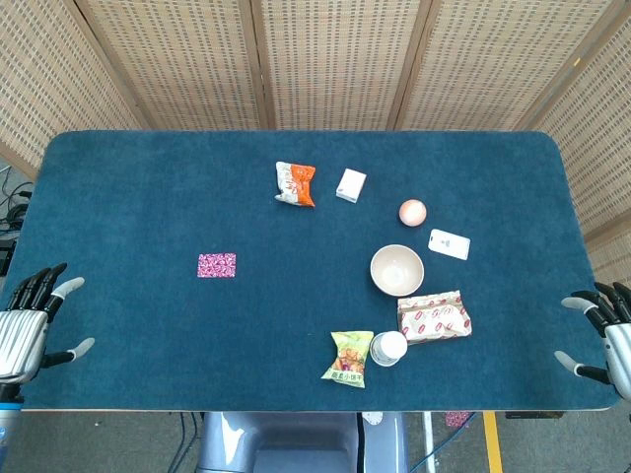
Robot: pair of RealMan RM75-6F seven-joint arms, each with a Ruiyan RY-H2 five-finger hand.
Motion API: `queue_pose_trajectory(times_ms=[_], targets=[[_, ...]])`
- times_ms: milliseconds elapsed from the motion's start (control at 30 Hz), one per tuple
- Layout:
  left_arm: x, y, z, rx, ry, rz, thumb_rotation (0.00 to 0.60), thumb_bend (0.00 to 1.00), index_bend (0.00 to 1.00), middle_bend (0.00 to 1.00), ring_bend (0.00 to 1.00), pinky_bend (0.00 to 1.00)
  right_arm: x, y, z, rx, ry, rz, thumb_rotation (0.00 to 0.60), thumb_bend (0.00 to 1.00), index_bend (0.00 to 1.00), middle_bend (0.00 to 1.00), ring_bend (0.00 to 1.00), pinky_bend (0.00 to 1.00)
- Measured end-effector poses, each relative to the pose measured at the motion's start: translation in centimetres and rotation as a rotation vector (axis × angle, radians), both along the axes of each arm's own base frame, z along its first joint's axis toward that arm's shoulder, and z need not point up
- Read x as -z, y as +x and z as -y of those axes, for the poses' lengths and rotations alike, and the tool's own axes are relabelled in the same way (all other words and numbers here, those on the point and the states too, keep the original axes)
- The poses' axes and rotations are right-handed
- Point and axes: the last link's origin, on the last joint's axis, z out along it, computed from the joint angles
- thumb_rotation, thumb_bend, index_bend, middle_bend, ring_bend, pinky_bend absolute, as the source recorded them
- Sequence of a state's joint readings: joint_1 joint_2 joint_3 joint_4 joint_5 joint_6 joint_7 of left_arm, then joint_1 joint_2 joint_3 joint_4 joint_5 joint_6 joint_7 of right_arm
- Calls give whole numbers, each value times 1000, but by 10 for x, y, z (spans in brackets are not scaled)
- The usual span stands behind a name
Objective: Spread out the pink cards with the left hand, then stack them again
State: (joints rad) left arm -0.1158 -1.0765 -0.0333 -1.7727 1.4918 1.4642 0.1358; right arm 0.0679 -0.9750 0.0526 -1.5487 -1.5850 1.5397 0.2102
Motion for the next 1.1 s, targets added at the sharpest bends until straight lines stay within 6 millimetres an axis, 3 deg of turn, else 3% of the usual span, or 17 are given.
queue_pose_trajectory(times_ms=[767, 1100], targets=[[-1, 4, -3, -6, -29, 0, 551, 99, 199, 62, 59, 79, -3, -2, -1, 1, -12, 5, 600, 144, 304, 282, 146, 83], [4, 6, -21, 12, -93, -15, 551, 94, 199, 62, 58, 78, -3, -4, 0, 5, -9, 4, 600, 144, 304, 282, 146, 83]])
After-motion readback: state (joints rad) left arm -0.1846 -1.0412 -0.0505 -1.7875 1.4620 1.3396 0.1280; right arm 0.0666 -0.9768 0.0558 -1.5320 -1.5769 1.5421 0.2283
